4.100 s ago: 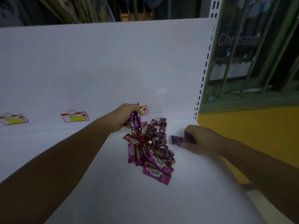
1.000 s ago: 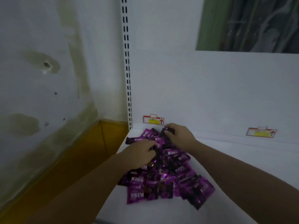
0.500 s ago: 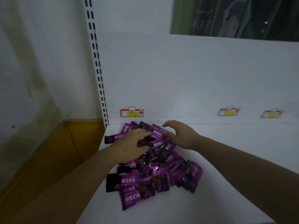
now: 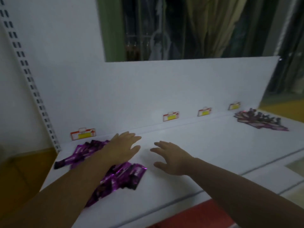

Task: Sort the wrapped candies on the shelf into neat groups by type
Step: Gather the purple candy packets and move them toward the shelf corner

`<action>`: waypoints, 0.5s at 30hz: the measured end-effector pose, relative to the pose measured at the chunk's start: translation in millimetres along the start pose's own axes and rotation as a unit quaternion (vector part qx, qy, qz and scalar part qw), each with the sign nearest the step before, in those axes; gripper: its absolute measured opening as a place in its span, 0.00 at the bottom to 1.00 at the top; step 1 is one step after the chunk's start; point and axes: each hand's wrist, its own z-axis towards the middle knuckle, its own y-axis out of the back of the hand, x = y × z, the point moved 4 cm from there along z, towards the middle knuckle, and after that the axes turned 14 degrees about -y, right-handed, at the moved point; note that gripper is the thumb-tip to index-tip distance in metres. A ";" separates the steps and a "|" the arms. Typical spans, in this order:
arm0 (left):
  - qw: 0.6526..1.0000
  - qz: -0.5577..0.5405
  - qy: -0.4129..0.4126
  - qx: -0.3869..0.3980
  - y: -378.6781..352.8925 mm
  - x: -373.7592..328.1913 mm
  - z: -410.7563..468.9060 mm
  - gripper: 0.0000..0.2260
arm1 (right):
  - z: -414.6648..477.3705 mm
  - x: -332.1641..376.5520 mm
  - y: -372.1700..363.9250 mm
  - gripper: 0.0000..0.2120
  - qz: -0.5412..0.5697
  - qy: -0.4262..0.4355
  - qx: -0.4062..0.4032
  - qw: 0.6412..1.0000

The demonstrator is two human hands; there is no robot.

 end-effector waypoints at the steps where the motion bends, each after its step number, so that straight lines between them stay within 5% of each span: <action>1: 1.000 0.007 -0.002 0.001 -2.0 -15.7 10.2 0.22 | -14.2 -13.7 4.0 0.28 -0.002 -0.004 -0.001 1.000; 15: 0.996 -0.070 -0.059 0.016 -25.5 -267.3 144.4 0.25 | -184.9 -238.9 72.6 0.26 0.014 -0.111 -0.044 0.993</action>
